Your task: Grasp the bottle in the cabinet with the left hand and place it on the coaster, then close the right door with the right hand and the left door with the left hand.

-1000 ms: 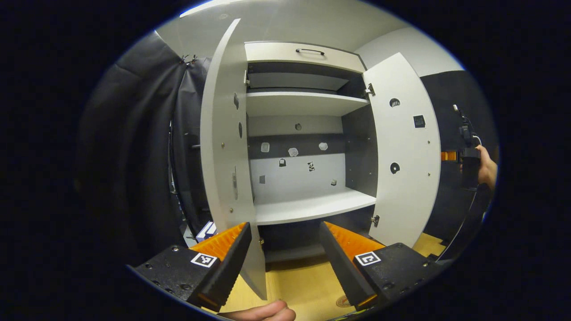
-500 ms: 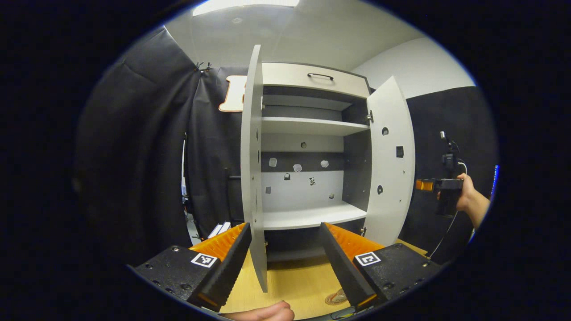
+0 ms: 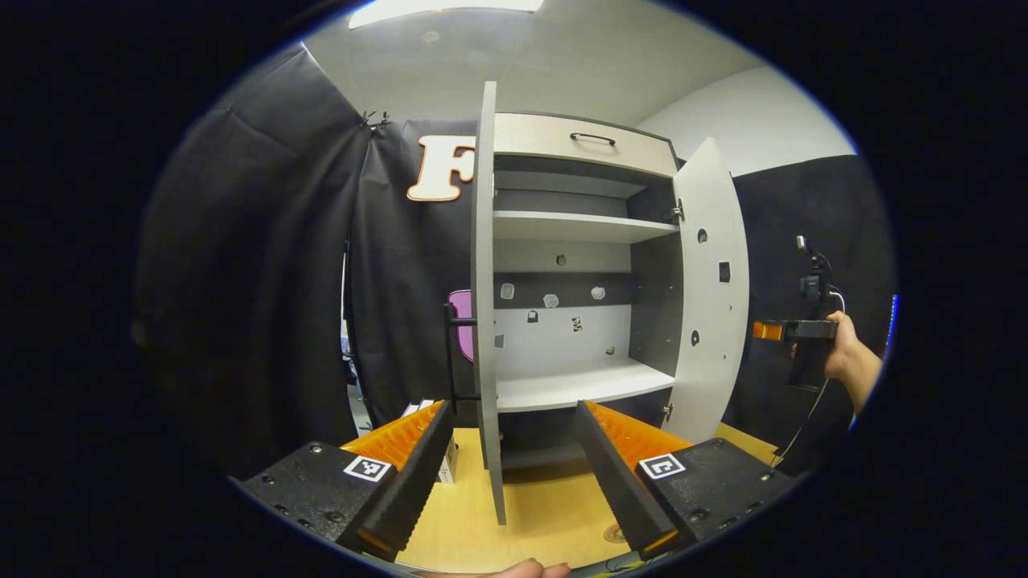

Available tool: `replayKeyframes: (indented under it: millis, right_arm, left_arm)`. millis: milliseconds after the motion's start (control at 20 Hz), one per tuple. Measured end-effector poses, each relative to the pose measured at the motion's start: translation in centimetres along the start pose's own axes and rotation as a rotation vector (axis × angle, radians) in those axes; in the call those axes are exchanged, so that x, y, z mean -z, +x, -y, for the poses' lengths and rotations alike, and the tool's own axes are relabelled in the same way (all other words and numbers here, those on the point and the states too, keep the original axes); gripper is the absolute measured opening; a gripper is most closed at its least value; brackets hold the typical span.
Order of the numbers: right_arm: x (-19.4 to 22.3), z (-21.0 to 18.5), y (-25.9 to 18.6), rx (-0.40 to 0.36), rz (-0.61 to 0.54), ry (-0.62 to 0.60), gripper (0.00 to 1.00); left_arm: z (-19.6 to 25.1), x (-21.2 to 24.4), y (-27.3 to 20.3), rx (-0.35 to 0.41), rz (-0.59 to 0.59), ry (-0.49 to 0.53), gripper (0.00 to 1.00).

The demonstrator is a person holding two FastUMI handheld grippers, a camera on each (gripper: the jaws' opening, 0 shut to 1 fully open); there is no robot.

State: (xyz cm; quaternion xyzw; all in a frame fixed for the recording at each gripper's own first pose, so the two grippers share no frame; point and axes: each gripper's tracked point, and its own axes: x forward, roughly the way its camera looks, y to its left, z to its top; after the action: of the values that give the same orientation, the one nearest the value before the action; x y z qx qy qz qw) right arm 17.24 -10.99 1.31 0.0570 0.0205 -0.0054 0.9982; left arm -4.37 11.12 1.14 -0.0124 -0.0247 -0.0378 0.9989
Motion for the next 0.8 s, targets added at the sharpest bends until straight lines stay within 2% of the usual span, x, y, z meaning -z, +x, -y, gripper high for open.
replayKeyframes:
  millis: [150,400,550,600,800]
  right_arm:
    - [0.1,-0.1,0.0,0.009,-0.001,0.03,0.86]
    - [0.1,-1.4,0.6,0.021,-0.002,-0.019,0.86]
    - [0.5,-3.0,1.6,0.009,-0.013,0.005,0.86]
    - [0.9,-3.5,1.8,0.009,-0.018,0.024,0.83]
    - [1.6,-7.7,3.5,-0.047,-0.014,0.063,0.86]
  left_arm:
    - [-1.5,1.3,0.3,-0.017,-0.023,-0.009,0.96]
    - [-4.4,2.2,0.5,-0.05,-0.048,-0.052,0.96]
    - [-7.2,2.5,0.3,-0.1,-0.046,-0.038,0.96]
    - [-8.2,2.3,0.3,-0.122,-0.042,-0.033,0.96]
    - [-11.9,2.3,0.4,-0.188,-0.021,0.045,0.96]
